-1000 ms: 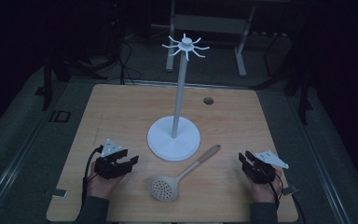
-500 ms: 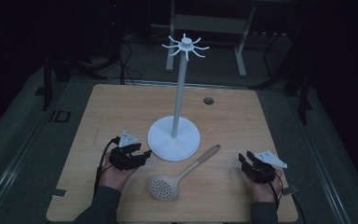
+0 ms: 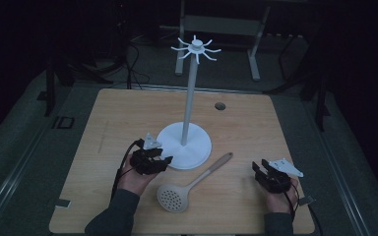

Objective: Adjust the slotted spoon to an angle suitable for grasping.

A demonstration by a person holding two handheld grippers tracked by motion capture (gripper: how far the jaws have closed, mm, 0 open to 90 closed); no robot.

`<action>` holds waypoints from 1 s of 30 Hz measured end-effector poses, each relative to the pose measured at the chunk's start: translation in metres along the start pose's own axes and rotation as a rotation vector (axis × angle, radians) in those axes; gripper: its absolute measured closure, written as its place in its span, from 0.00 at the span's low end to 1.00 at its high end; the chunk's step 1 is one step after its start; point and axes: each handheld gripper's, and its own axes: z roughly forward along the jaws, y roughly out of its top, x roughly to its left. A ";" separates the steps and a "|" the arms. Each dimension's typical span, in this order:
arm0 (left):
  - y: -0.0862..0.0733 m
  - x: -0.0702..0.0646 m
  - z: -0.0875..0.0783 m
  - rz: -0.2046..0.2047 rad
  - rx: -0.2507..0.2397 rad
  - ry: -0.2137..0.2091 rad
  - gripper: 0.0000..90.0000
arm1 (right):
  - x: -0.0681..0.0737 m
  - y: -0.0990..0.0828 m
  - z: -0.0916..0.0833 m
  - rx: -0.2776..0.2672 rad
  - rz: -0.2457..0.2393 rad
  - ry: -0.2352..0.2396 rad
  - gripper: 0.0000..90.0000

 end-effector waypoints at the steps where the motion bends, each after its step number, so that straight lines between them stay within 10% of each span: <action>1: 0.001 -0.002 0.002 0.007 0.005 -0.002 0.57 | 0.000 0.000 0.000 -0.001 0.001 0.000 0.64; 30: 0.002 -0.067 0.061 0.218 0.201 -0.103 0.70 | -0.005 -0.001 -0.003 -0.006 0.011 -0.019 0.63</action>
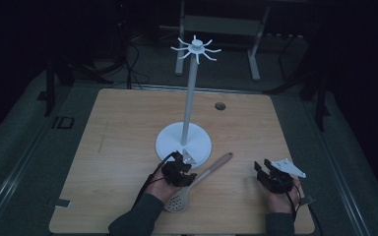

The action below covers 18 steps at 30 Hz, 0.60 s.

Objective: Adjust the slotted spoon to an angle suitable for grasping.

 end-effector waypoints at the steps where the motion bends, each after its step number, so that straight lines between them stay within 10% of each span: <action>1: 0.001 -0.002 0.001 0.014 0.016 0.011 0.71 | 0.000 0.000 0.000 0.000 0.001 -0.002 0.63; 18: 0.017 -0.009 0.013 0.043 0.092 -0.018 0.74 | 0.000 -0.001 0.000 0.003 -0.002 -0.005 0.62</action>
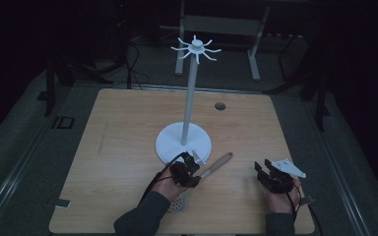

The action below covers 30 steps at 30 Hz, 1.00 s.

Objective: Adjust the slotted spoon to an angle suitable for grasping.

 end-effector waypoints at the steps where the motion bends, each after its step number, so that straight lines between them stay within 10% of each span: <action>1: 0.002 0.000 0.002 0.002 0.007 0.000 0.74 | 0.000 0.000 0.000 0.000 0.001 -0.001 0.62; 15: 0.012 -0.006 0.027 0.046 0.121 -0.007 0.81 | -0.003 -0.001 -0.001 -0.003 0.008 -0.004 0.62; 30: -0.005 0.009 0.012 0.154 0.200 -0.054 0.86 | -0.003 -0.001 -0.001 -0.004 0.008 -0.003 0.62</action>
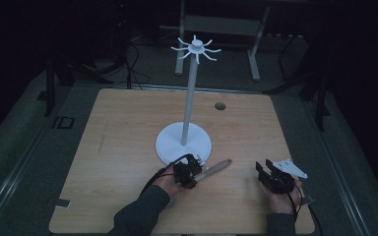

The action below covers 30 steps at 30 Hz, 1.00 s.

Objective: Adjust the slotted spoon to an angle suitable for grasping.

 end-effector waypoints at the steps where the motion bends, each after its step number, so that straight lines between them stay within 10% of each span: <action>1: -0.004 0.001 -0.002 0.007 0.007 0.001 0.86 | 0.000 0.000 0.000 0.001 0.000 0.000 0.62; 12: -0.040 0.018 -0.016 0.034 0.038 -0.023 0.86 | 0.002 -0.001 0.002 0.009 -0.003 0.004 0.63; 30: 0.000 0.016 -0.004 0.040 0.070 -0.024 0.83 | -0.001 -0.002 0.002 0.010 0.004 0.010 0.62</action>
